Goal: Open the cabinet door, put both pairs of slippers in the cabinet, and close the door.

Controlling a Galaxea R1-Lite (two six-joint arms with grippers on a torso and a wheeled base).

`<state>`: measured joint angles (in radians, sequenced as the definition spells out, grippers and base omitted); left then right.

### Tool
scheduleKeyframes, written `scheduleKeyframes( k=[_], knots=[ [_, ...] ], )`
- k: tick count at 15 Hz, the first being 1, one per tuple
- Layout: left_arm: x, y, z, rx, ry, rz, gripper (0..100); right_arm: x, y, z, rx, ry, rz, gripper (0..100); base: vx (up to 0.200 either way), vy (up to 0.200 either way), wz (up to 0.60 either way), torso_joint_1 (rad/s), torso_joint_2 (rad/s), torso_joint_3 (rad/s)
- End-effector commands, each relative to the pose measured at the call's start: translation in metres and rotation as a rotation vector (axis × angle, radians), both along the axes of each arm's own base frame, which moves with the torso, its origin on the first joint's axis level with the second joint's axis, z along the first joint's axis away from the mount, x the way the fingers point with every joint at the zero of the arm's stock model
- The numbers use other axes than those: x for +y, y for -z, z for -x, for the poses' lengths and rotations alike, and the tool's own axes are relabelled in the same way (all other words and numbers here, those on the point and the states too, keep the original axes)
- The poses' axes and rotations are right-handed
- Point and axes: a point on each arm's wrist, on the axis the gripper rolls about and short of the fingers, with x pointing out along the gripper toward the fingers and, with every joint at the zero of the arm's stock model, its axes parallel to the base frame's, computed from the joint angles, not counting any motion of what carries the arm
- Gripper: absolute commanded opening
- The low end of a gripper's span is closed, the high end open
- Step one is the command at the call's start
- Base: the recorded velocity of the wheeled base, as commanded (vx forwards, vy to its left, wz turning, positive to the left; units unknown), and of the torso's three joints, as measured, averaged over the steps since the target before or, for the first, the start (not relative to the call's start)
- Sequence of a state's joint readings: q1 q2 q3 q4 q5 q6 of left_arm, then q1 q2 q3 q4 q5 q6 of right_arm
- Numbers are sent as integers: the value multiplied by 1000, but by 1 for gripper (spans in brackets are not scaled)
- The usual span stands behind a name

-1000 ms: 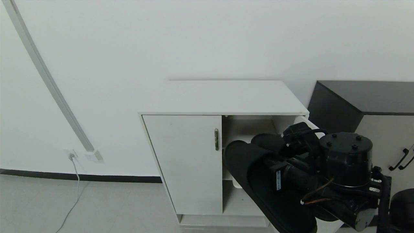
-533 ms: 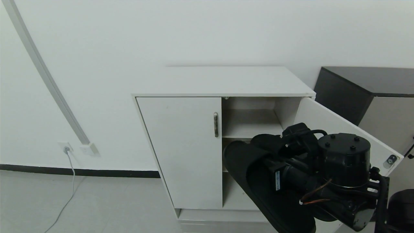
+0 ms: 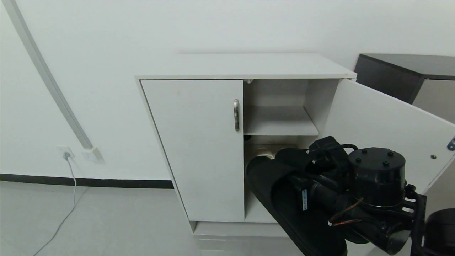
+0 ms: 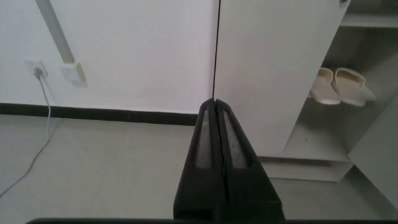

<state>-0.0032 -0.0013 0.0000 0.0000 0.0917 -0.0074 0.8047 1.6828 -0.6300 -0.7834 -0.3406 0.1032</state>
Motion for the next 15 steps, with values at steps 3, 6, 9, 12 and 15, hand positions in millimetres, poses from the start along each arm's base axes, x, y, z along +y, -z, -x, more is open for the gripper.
scheduleKeyframes(
  k=[3,6,9,12,15],
  knots=[
    [0,0,0,1,0,0,0,0,1,0,-6,-2,0,0,0,0,0,-84,456,370],
    [0,0,0,1,0,0,0,0,2,1,-3,-2,4,0,0,0,0,-33,447,393],
    [0,0,0,1,0,0,0,0,2,1,-3,-2,4,0,0,0,0,-1,203,204],
    [0,0,0,1,0,0,0,-1,4,2,-5,-9,29,0,0,0,0,-2,24,15],
    [0,0,0,1,0,0,0,0,8,1,-3,-11,33,0,0,0,-400,2,-3,0]
  ],
)
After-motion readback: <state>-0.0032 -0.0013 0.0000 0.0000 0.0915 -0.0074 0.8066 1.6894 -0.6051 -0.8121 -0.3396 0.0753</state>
